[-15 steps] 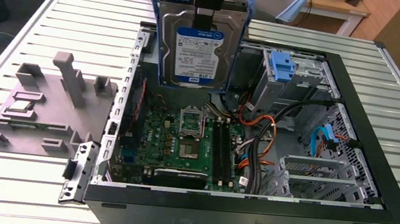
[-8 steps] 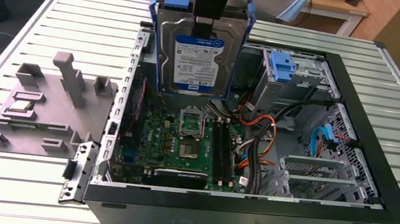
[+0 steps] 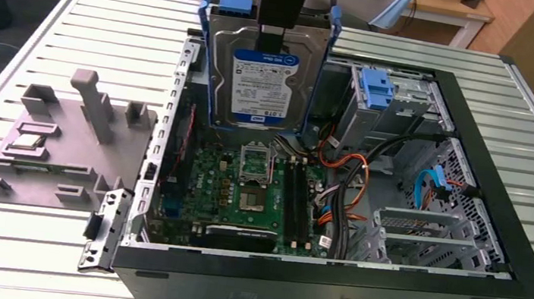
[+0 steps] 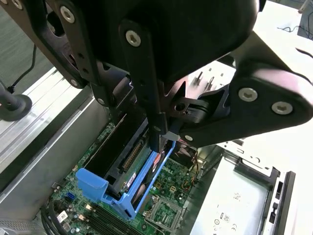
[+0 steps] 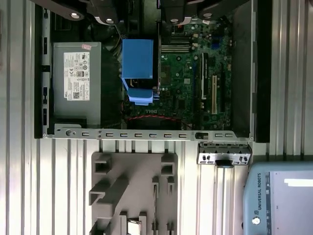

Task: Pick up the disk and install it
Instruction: 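Insert the disk into the insertion slot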

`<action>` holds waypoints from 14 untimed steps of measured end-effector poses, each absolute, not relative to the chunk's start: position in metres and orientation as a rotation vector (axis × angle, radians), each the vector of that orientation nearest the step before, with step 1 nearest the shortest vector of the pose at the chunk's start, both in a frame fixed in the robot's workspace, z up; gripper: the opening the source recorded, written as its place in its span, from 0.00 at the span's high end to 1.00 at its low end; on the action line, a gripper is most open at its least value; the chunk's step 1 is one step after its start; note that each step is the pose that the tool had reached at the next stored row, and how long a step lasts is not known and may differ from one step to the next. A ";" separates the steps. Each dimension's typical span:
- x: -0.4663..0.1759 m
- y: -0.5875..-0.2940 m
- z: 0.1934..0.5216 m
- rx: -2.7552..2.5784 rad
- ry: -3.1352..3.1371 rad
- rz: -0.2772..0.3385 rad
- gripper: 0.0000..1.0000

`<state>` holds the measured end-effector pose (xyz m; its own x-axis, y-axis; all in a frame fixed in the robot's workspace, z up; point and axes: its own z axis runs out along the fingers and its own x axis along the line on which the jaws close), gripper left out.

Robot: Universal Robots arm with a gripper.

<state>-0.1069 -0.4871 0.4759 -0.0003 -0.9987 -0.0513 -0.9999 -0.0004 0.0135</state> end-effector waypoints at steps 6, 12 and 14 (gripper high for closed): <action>-0.107 -0.487 0.476 -2.209 2.210 0.089 0.65; -0.102 -0.487 0.476 -2.209 2.210 0.090 0.65; -0.097 -0.487 0.475 -2.210 2.210 0.090 0.65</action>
<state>-0.0968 -0.4871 0.4754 -0.0011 -0.9987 -0.0513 -0.9995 -0.0005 0.0303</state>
